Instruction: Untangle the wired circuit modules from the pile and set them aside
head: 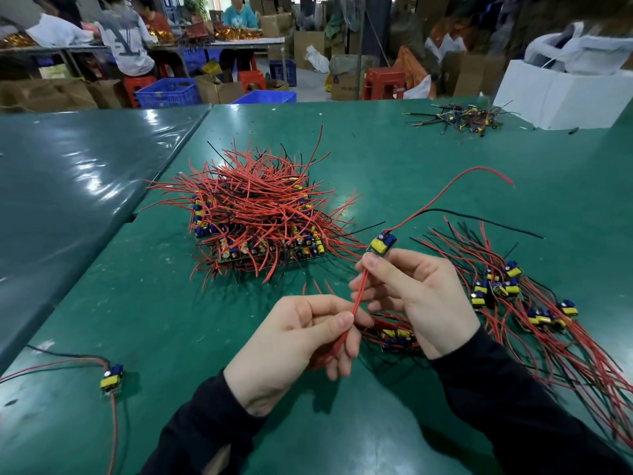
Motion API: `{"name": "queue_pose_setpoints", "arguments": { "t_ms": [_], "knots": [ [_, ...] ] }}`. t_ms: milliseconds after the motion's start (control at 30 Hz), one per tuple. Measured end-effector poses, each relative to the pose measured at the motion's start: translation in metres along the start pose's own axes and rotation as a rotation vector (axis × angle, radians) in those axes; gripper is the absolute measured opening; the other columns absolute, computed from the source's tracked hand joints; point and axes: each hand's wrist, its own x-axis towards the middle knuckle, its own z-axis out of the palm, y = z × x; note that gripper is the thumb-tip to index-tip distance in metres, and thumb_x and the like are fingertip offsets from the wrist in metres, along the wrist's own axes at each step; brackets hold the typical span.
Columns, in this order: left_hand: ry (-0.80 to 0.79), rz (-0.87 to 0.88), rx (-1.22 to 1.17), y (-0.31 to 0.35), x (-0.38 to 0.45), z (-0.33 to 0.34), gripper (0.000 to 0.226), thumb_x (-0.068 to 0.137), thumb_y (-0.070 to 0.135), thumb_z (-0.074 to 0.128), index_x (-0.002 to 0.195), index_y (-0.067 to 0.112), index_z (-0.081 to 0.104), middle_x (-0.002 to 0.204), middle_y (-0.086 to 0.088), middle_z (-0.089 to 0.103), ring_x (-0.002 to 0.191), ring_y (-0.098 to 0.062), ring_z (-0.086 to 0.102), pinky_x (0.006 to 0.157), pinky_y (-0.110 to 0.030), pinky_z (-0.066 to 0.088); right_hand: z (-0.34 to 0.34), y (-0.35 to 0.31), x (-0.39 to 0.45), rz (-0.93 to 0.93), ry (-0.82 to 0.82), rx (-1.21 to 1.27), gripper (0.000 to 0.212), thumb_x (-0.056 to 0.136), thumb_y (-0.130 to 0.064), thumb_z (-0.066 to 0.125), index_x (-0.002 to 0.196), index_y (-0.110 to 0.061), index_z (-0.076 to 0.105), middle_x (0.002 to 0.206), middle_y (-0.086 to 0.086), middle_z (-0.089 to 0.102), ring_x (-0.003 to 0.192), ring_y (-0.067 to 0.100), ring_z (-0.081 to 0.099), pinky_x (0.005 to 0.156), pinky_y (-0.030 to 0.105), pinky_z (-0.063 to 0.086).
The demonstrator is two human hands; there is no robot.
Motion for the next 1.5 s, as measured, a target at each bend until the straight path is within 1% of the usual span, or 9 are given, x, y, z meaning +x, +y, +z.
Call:
{"name": "queue_pose_setpoints", "arguments": {
  "t_ms": [233, 467, 600, 700, 833, 933, 1133, 1333, 1500],
  "knots": [
    [-0.093, -0.088, 0.072, -0.001, 0.000, 0.000, 0.014, 0.087, 0.013, 0.052, 0.090, 0.001, 0.060, 0.061, -0.001, 0.058, 0.050, -0.013, 0.060, 0.051, -0.020, 0.051, -0.001, -0.001, 0.000, -0.025, 0.053, -0.002, 0.017, 0.088, -0.007, 0.059, 0.074, 0.002, 0.062, 0.059, 0.011, 0.068, 0.049, 0.020, 0.066, 0.043, 0.020, 0.050],
    [0.130, -0.151, 0.010, -0.008, 0.005, 0.004, 0.028, 0.098, 0.000, 0.037, 0.074, 0.007, 0.049, 0.049, 0.002, 0.046, 0.037, -0.015, 0.053, 0.039, -0.017, 0.041, 0.003, 0.002, -0.004, -0.104, 0.064, 0.004, 0.019, 0.088, -0.009, 0.061, 0.076, 0.006, 0.063, 0.065, 0.014, 0.071, 0.053, 0.022, 0.068, 0.046, 0.022, 0.052],
    [0.111, -0.082, -0.007, -0.007, 0.005, 0.003, 0.017, 0.091, 0.013, 0.049, 0.081, 0.003, 0.059, 0.054, -0.005, 0.056, 0.044, -0.017, 0.058, 0.043, -0.020, 0.047, -0.001, 0.000, 0.001, -0.085, 0.130, 0.076, 0.016, 0.088, -0.009, 0.060, 0.076, 0.001, 0.065, 0.064, 0.012, 0.071, 0.055, 0.022, 0.069, 0.046, 0.021, 0.052],
    [0.070, -0.021, 0.054, -0.007, 0.004, 0.002, 0.021, 0.080, 0.021, 0.057, 0.084, 0.001, 0.065, 0.055, -0.006, 0.060, 0.047, -0.015, 0.060, 0.047, -0.020, 0.048, -0.006, -0.001, 0.006, -0.072, 0.174, 0.087, 0.016, 0.088, -0.007, 0.059, 0.075, 0.000, 0.065, 0.063, 0.010, 0.071, 0.055, 0.022, 0.070, 0.047, 0.020, 0.052],
    [0.076, 0.013, 0.210, -0.009, 0.003, 0.004, 0.017, 0.087, 0.015, 0.058, 0.090, 0.000, 0.065, 0.056, -0.003, 0.063, 0.050, -0.016, 0.062, 0.049, -0.022, 0.050, -0.007, 0.001, 0.007, -0.062, 0.199, 0.068, 0.016, 0.089, -0.006, 0.059, 0.076, 0.002, 0.064, 0.061, 0.011, 0.070, 0.054, 0.022, 0.069, 0.048, 0.022, 0.054],
    [0.237, 0.005, 0.365, -0.015, 0.005, 0.003, 0.023, 0.095, 0.003, 0.050, 0.078, 0.008, 0.064, 0.053, -0.002, 0.059, 0.050, -0.019, 0.063, 0.045, -0.023, 0.049, -0.006, 0.002, 0.006, -0.066, 0.189, 0.065, 0.016, 0.089, -0.006, 0.059, 0.077, 0.004, 0.063, 0.063, 0.012, 0.070, 0.054, 0.022, 0.069, 0.048, 0.022, 0.054],
    [0.445, 0.000, 0.246, -0.018, 0.010, -0.003, 0.030, 0.095, -0.003, 0.046, 0.069, 0.004, 0.059, 0.049, -0.006, 0.054, 0.046, -0.025, 0.064, 0.040, -0.021, 0.044, 0.007, 0.006, -0.004, -0.136, 0.118, 0.068, 0.016, 0.087, -0.006, 0.061, 0.074, 0.002, 0.065, 0.067, 0.014, 0.072, 0.057, 0.026, 0.070, 0.047, 0.023, 0.054],
    [0.340, 0.007, 0.296, -0.019, 0.009, -0.001, 0.023, 0.094, 0.003, 0.052, 0.076, 0.010, 0.064, 0.056, -0.003, 0.062, 0.056, -0.019, 0.064, 0.045, -0.025, 0.051, -0.004, 0.003, 0.006, -0.121, 0.245, 0.155, 0.015, 0.089, -0.005, 0.059, 0.077, 0.002, 0.065, 0.066, 0.013, 0.071, 0.058, 0.023, 0.070, 0.050, 0.020, 0.054],
    [0.391, 0.059, 0.475, -0.023, 0.008, 0.003, 0.022, 0.094, 0.002, 0.050, 0.077, 0.011, 0.061, 0.054, 0.000, 0.058, 0.048, -0.019, 0.062, 0.039, -0.025, 0.045, -0.005, 0.001, 0.007, -0.149, 0.268, 0.167, 0.015, 0.089, -0.005, 0.059, 0.078, 0.002, 0.065, 0.067, 0.012, 0.071, 0.060, 0.024, 0.071, 0.052, 0.021, 0.055]
  ]
}}
